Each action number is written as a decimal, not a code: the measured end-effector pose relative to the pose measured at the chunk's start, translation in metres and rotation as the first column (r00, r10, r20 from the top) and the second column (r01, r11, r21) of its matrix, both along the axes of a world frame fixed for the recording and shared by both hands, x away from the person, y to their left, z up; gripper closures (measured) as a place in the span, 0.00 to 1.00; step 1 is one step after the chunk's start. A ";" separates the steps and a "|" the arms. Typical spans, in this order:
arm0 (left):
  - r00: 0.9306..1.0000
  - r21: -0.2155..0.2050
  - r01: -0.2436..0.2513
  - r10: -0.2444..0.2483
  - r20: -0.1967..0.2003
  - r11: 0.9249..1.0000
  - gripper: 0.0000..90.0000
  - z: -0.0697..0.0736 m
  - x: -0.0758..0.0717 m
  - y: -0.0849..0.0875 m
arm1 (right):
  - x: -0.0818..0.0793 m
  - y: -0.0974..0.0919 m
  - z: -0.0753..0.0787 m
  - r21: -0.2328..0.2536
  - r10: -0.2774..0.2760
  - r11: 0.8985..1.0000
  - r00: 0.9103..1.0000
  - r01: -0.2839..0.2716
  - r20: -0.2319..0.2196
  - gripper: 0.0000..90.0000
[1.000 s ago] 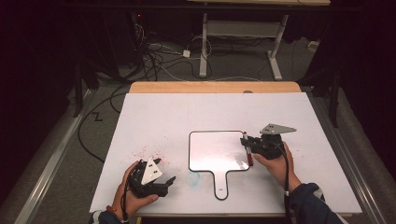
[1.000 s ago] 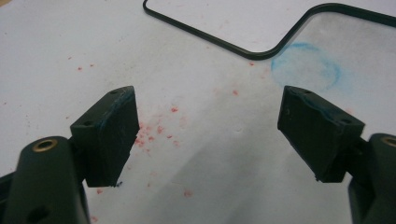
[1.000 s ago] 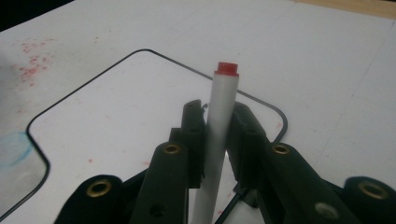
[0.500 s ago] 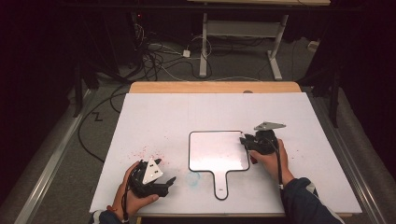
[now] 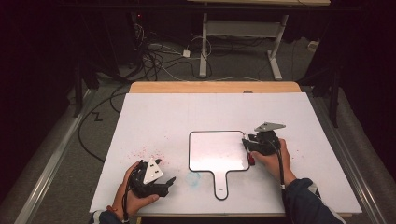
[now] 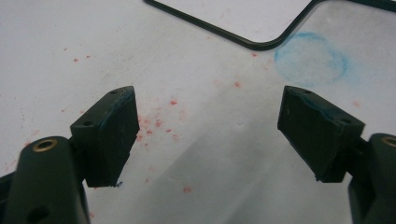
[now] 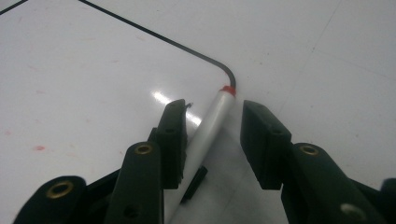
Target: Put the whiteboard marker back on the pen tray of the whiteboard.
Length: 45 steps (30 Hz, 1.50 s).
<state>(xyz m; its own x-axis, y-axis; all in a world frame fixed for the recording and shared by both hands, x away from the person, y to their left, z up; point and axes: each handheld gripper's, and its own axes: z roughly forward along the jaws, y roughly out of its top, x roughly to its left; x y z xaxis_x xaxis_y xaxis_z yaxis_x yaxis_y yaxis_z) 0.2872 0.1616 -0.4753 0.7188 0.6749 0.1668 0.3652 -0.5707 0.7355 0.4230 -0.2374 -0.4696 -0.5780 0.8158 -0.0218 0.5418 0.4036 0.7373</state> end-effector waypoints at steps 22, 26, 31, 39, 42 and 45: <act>1.000 0.004 -0.002 0.002 0.006 1.000 0.22 0.001 -0.001 0.000 | -0.019 0.001 0.012 -0.060 0.192 0.980 0.980 -0.190 0.044 1.00; 1.000 0.004 0.002 -0.002 0.004 1.000 0.22 0.001 -0.001 0.000 | -0.018 -0.003 0.010 -0.045 0.176 0.984 0.984 -0.175 0.029 1.00; 1.000 0.004 -0.001 0.001 0.007 1.000 0.22 0.002 -0.001 0.000 | -0.019 -0.003 0.009 -0.040 0.181 0.983 0.983 -0.180 0.026 1.00; 1.000 -0.002 0.000 0.000 0.010 1.000 0.22 0.002 -0.002 0.001 | -0.022 -0.002 0.008 -0.043 0.184 0.982 0.982 -0.182 0.033 0.99; 1.000 -0.002 0.000 0.000 0.009 1.000 0.22 0.002 -0.002 0.001 | -0.022 -0.003 0.012 -0.034 0.177 0.984 0.983 -0.175 0.051 0.99; 1.000 0.000 0.001 -0.001 0.008 1.000 0.22 0.002 -0.001 0.001 | -0.025 -0.003 0.018 -0.022 0.181 0.983 0.980 -0.180 0.084 0.97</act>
<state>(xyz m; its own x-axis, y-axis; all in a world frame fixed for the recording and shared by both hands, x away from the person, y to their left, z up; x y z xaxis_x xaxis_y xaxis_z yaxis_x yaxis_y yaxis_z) 0.2859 0.1621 -0.4734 0.7181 0.6741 0.1729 0.3584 -0.5711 0.7385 0.3985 -0.2407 -0.4512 -0.7110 0.6977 -0.0881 0.3943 0.4993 0.7715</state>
